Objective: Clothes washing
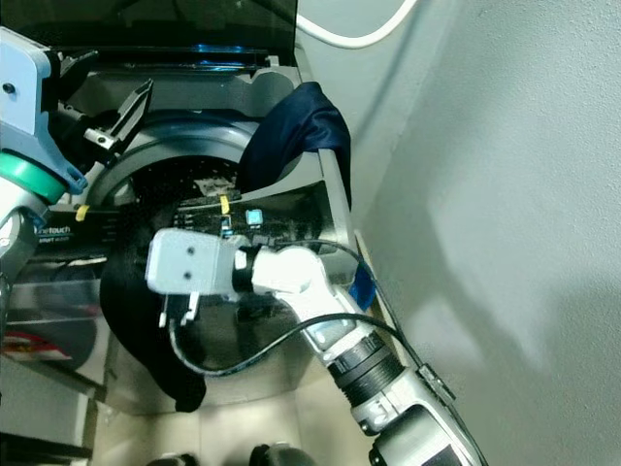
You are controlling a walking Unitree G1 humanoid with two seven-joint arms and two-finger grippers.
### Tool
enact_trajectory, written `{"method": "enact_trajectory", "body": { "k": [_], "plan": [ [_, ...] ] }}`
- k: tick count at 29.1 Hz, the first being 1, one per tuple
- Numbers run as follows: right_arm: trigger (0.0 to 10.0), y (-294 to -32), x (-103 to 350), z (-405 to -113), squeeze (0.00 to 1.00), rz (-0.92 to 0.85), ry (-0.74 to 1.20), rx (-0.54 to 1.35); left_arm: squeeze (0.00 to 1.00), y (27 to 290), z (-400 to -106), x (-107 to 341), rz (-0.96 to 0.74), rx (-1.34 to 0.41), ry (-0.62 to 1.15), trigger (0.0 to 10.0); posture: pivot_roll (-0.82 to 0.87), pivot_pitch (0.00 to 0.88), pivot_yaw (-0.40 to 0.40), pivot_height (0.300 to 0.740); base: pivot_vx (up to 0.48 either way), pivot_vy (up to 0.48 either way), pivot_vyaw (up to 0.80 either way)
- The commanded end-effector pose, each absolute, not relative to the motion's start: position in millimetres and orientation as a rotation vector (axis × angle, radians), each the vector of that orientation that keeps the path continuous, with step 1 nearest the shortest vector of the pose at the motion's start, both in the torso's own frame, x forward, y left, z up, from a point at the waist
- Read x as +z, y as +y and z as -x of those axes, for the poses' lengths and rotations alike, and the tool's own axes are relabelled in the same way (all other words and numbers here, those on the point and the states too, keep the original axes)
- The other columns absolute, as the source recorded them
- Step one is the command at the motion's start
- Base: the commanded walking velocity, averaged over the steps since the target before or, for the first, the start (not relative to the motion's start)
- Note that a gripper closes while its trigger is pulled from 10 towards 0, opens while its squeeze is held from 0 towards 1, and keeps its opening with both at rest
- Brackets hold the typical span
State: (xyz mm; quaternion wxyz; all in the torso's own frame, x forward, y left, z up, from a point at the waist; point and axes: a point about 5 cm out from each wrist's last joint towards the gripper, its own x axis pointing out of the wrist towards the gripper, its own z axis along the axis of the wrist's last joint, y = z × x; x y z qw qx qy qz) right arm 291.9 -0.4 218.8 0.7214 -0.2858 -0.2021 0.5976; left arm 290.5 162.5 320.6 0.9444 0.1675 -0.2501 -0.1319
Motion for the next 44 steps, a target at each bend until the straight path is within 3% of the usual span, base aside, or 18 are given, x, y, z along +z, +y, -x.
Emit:
{"method": "enact_trajectory", "body": {
  "k": [1, 16, 20, 21, 36, 37, 38, 40, 41, 42, 43, 44],
  "plan": [
    [10.0, -0.6, 221.5, -284.2, 1.00, 0.606, -0.455, 1.359, 0.00, 163.8, -289.6, 318.6, -0.344, -0.266, -0.507, 10.0, 0.10, 0.092, -0.018, 0.740, 0.000, 0.000, 0.00],
    [10.0, 3.4, 213.5, -268.7, 1.00, 0.604, -0.431, 1.421, 0.00, 163.5, -290.5, 317.4, -0.342, -0.267, -0.502, 10.0, 0.10, 0.101, -0.016, 0.740, 0.000, 0.000, 0.00],
    [10.0, 14.3, 194.2, -274.9, 1.00, 0.740, -0.406, 1.344, 0.00, 164.0, -290.7, 318.7, -0.343, -0.264, -0.504, 10.0, 0.10, 0.102, -0.016, 0.740, 0.000, 0.000, 0.00],
    [10.0, 17.1, 190.6, -276.4, 0.00, 0.779, -0.408, 1.324, 0.00, 164.4, -290.9, 319.3, -0.343, -0.262, -0.505, 10.0, 0.11, 0.106, -0.015, 0.740, 0.000, 0.000, 0.00],
    [10.0, 18.0, 189.3, -291.7, 0.00, 0.855, -0.372, 1.186, 0.00, 164.6, -290.1, 319.1, -0.342, -0.259, -0.501, 10.0, 0.10, 0.117, -0.020, 0.740, 0.000, 0.000, 0.00],
    [8.0, 17.1, 188.4, -292.1, 0.00, 0.866, -0.378, 1.184, 0.00, 164.6, -290.1, 319.0, -0.342, -0.259, -0.500, 10.0, 0.10, 0.117, -0.020, 0.740, 0.000, 0.000, 0.00],
    [4.7, 16.4, 187.7, -292.2, 0.00, 0.874, -0.385, 1.183, 0.00, 164.5, -290.1, 318.8, -0.341, -0.259, -0.500, 10.0, 0.10, 0.117, -0.020, 0.740, 0.000, 0.000, 0.00],
    [4.7, 16.4, 187.7, -292.2, 0.00, 0.874, -0.385, 1.183, 0.00, 164.5, -290.1, 318.8, -0.341, -0.259, -0.500, 10.0, 0.10, 0.117, -0.020, 0.740, 0.000, 0.000, 0.00],
    [2.1, 15.9, 187.2, -291.9, 0.00, 0.880, -0.391, 1.186, 0.00, 164.5, -290.1, 318.7, -0.341, -0.260, -0.499, 10.0, 0.10, 0.117, -0.020, 0.740, 0.000, 0.000, 0.00],
    [2.1, 15.9, 187.2, -291.9, 0.00, 0.880, -0.391, 1.186, 0.00, 164.5, -290.1, 318.7, -0.341, -0.260, -0.499, 10.0, 0.10, 0.117, -0.020, 0.740, 0.000, 0.000, 0.00],
    [0.0, 15.6, 186.6, -291.7, 0.00, 0.885, -0.396, 1.186, 0.00, 164.4, -290.1, 318.5, -0.340, -0.260, -0.499, 10.0, 0.10, 0.119, -0.019, 0.740, 0.000, 0.000, 0.00],
    [0.0, 15.3, 186.0, -291.4, 0.00, 0.886, -0.397, 1.191, 0.00, 164.3, -290.1, 318.3, -0.340, -0.261, -0.498, 10.0, 0.10, 0.119, -0.018, 0.740, 0.000, 0.000, 0.00]
  ]
}}
